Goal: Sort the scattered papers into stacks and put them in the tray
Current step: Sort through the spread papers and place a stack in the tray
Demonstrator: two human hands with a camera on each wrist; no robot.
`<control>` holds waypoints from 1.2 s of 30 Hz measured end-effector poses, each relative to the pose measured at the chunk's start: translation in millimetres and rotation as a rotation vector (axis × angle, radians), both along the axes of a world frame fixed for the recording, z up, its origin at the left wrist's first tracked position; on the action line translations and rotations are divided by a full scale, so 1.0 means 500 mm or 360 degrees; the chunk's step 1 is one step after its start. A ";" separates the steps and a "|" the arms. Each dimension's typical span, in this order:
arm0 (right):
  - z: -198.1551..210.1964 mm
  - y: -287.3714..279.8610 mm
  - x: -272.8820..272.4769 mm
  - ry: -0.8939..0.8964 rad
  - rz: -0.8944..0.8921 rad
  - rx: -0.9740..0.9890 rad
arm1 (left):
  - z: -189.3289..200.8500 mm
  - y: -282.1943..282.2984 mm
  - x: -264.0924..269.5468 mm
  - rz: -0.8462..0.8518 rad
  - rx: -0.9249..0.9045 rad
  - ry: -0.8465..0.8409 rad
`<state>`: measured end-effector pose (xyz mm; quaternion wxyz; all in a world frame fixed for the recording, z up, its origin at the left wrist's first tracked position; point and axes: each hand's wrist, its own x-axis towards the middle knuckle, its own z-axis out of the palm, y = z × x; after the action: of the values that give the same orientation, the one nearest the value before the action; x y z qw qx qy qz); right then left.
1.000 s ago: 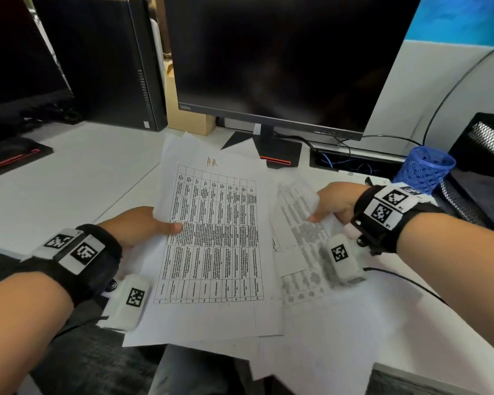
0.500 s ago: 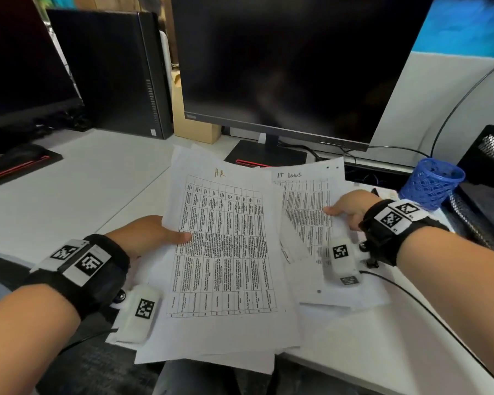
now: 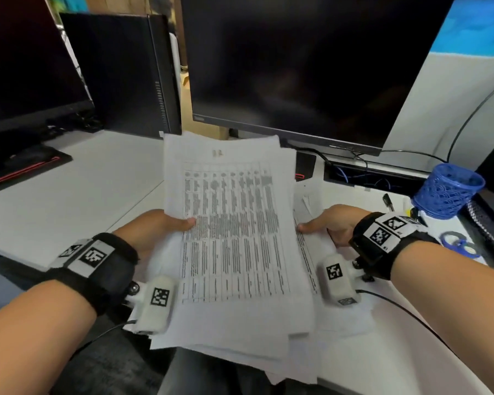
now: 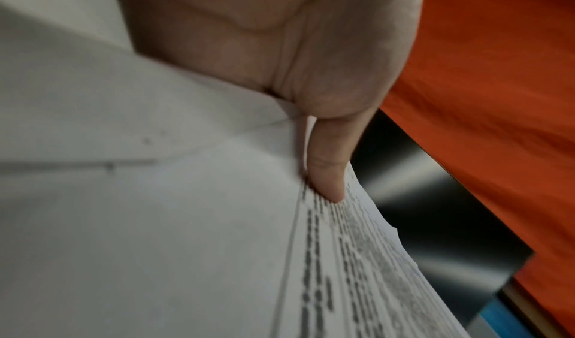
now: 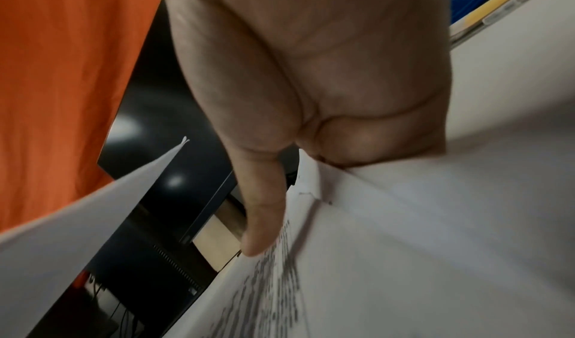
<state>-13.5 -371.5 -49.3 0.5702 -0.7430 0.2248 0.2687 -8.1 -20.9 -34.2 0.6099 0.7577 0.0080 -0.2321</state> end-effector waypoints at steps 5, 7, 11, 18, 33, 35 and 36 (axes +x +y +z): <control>-0.014 0.001 0.010 -0.0282 0.0009 -0.0516 | -0.004 0.038 0.016 0.0285 -0.0089 -0.0124; -0.007 -0.008 0.002 -0.0409 -0.0109 -0.0449 | -0.006 0.043 0.018 0.0364 -0.0069 -0.0140; 0.013 -0.042 -0.011 -0.0613 -0.0332 -0.0083 | -0.011 0.025 0.025 0.0387 -0.0220 -0.0140; 0.062 -0.024 -0.058 -0.0778 -0.0348 0.0358 | 0.002 -0.056 0.013 0.0325 -0.0419 -0.0327; 0.132 0.060 -0.102 -0.1333 -0.0435 -0.0246 | 0.037 -0.177 -0.004 0.0730 -0.0399 -0.0714; 0.150 0.060 -0.106 -0.1468 -0.0447 -0.0347 | 0.075 -0.185 -0.009 0.0665 -0.0496 -0.0840; 0.163 0.060 -0.108 -0.1564 -0.0490 -0.0374 | 0.099 -0.188 -0.012 0.0630 -0.0500 -0.0940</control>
<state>-67.4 -341.7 32.0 0.5541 -0.7987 0.0662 -0.2251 -14.2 -114.7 15.1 0.7275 0.6731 -0.0575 0.1197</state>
